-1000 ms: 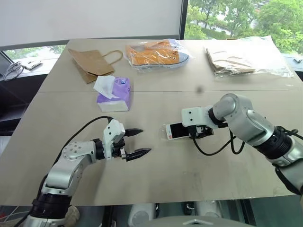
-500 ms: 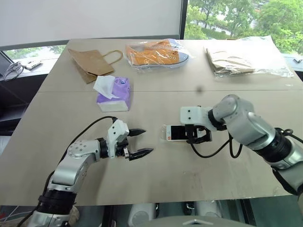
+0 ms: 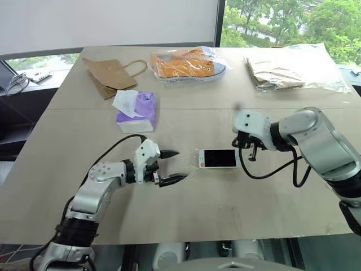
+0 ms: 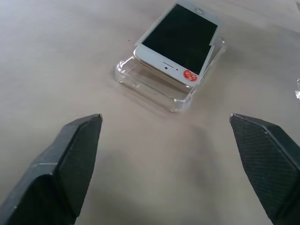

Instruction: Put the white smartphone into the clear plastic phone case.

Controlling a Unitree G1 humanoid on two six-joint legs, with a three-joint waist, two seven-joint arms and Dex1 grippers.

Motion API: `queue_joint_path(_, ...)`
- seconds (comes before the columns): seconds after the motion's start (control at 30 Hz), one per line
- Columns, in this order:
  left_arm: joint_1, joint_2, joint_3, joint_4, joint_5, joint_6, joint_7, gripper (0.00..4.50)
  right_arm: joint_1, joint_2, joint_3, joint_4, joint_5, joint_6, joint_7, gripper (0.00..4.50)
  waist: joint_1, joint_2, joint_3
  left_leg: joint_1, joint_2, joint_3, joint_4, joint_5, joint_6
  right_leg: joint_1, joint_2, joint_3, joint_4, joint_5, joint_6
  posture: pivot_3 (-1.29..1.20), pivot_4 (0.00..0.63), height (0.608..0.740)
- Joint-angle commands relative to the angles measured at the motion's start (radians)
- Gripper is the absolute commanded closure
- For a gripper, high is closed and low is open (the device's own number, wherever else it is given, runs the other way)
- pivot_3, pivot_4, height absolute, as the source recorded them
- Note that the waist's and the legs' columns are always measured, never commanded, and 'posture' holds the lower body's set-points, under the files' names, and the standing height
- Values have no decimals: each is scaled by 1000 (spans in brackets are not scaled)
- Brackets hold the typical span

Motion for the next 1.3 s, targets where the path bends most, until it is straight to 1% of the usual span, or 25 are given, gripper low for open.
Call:
queue_joint_path(0.03, -16, 3, -3, 9, -3, -17, -22, 1198, 28, -27, -67, -33, 23, -41, -46, 4500, -2, 0, 0, 0, 0, 0, 0, 0, 0, 0, 0, 0, 0, 0, 0, 0, 150, 740)
queue_joint_path(0.07, -19, 5, -5, 14, -1, -19, -28, 1640, 44, -31, -80, -37, 31, -48, -57, 4500, -5, 0, 0, 0, 0, 0, 0, 0, 0, 0, 0, 1, 0, 0, 0, 0, 150, 740)
queue_joint_path(0.1, -21, 6, -6, 17, 1, -20, -32, 2196, 60, -34, -93, -40, 37, -52, -68, 4500, -5, 0, 0, 0, 0, 0, 0, 0, 0, 0, 1, 1, 0, 0, 0, 0, 150, 740)
queue_joint_path(0.2, -28, 5, -10, 23, 6, -20, -39, 3512, 101, -49, -118, -44, 51, -69, -96, 4500, -2, 0, 0, 0, 1, 0, 0, 0, 0, 0, 2, 0, 0, 0, 0, 0, 150, 740)
queue_joint_path(0.27, -35, 3, -14, 29, 13, -20, -39, 4465, 120, -58, -126, -41, 56, -74, -114, 4500, -2, 0, 0, 0, 1, 0, 0, 0, 0, 0, 2, 0, 0, 0, 0, 0, 150, 740)
queue_joint_path(0.4, -54, 0, -34, 45, 43, -20, -27, 4465, 176, -92, -118, -43, 59, -96, -140, 4500, 1, 0, 0, 0, 0, 0, 0, 0, 1, 0, 1, 1, 0, 0, 0, 0, 150, 740)
queue_joint_path(0.53, -63, -6, -43, 62, 61, -26, -22, 4465, 207, -104, -105, -66, 80, -99, -147, 4500, 0, 0, 0, 0, 0, 0, 0, 0, 1, 0, 1, 1, 0, 0, 0, 0, 150, 740)
queue_joint_path(0.7, -87, -20, -67, 84, 94, -33, -8, 4465, 236, -81, -60, -97, 103, -101, -158, 4500, -1, 0, 0, 0, 1, 0, 0, 0, 1, 0, 2, 1, 0, 0, 0, 0, 150, 740)
queue_joint_path(0.93, -95, -28, -83, 86, 102, -32, -5, 4465, 263, -57, -22, -162, 165, -81, -155, 4500, 1, 0, 0, 0, 1, -1, 0, 0, 1, 0, 2, 1, 0, 0, 0, 0, 150, 740)
queue_joint_path(1.13, -99, -33, -90, 77, 99, -20, 2, 4465, 274, -69, -34, -187, 208, -78, -157, 4500, 2, 0, 0, 1, 0, -1, 1, -1, 2, 1, 2, 1, 0, 0, 0, 0, 150, 740)
queue_joint_path(1.3, -100, -38, -93, 67, 96, -15, 7, 4465, 287, -57, -83, -189, 249, -116, -163, 4500, 2, 0, 0, 1, 0, -1, 1, -1, 2, 1, 2, 1, 0, 0, 0, 0, 150, 740)
